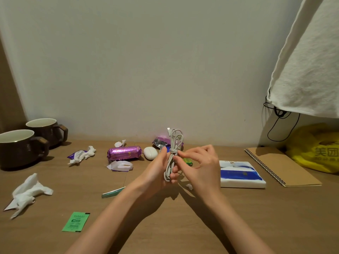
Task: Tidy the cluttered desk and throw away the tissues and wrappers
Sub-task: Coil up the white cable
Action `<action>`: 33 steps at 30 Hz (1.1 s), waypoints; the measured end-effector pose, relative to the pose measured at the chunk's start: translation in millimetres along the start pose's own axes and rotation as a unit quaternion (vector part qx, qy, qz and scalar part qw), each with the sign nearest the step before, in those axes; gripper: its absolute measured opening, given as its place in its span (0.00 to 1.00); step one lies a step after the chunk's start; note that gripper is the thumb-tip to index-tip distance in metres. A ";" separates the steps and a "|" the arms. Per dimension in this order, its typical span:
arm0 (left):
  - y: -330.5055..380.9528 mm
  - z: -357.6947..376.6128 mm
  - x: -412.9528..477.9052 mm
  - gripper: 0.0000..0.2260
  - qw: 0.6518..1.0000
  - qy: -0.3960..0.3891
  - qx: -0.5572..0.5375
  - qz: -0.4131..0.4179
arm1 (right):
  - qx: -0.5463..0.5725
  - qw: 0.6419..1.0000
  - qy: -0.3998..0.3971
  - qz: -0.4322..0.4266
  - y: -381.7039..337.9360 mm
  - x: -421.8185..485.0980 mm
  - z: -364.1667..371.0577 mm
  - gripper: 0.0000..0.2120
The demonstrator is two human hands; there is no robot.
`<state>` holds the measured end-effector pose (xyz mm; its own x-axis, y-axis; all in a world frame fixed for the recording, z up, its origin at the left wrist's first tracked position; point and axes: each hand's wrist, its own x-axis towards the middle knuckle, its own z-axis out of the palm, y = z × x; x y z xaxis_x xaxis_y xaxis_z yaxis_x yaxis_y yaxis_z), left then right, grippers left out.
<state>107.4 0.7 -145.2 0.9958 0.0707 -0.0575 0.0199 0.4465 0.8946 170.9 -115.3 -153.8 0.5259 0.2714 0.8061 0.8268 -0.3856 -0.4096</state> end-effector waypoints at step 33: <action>-3.5 -12.1 1.9 0.15 0.875 0.232 0.359 0.226 | 0.264 0.902 -0.279 0.199 -2.9 11.7 -11.5 0.05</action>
<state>108.1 10.1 -153.8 0.7767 0.5244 0.3490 -0.1495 -0.3848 0.9108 172.3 -121.2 -138.3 0.6992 0.6618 0.2704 0.4530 -0.1175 -0.8838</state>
